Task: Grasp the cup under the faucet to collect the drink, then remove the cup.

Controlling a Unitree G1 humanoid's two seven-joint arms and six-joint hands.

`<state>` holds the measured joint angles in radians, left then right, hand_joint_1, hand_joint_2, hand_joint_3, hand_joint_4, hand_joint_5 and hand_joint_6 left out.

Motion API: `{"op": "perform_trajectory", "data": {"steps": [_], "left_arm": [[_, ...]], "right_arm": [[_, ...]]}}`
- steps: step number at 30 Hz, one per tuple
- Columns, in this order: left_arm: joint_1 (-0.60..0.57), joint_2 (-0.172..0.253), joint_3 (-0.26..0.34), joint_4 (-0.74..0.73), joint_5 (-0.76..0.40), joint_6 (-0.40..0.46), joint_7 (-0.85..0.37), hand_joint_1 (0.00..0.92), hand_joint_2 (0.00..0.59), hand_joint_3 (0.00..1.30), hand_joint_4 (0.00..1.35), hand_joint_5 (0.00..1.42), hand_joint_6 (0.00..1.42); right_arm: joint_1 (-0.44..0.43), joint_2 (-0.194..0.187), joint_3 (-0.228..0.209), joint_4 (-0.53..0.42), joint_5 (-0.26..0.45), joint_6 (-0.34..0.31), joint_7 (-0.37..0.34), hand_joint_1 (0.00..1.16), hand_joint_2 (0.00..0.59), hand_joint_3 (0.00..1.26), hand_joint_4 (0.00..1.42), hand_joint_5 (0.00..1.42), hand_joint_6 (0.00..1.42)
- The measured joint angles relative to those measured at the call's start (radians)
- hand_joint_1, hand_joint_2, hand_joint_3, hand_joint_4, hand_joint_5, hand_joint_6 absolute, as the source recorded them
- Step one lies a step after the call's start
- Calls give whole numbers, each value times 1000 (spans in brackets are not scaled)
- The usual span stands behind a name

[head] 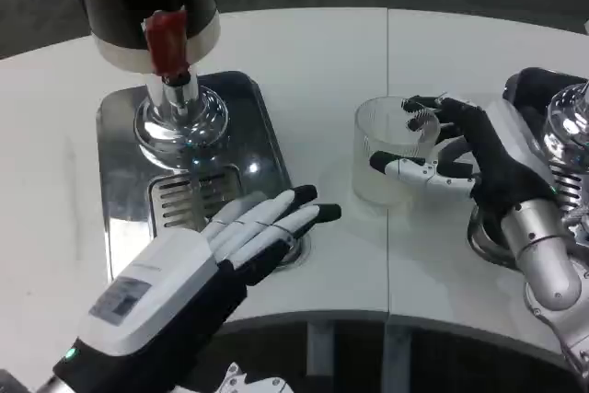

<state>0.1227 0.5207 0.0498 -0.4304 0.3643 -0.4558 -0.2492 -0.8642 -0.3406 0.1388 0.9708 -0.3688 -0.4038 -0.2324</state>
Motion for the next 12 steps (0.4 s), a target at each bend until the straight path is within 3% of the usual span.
{"op": "perform_trajectory", "data": {"steps": [12], "left_arm": [[7, -3, 0, 0, 0, 0, 0, 0, 35, 131, 0, 48, 0]], "right_arm": [[7, -3, 4, -10, -3, 0, -2, 559, 228, 356, 381, 432, 523]]}}
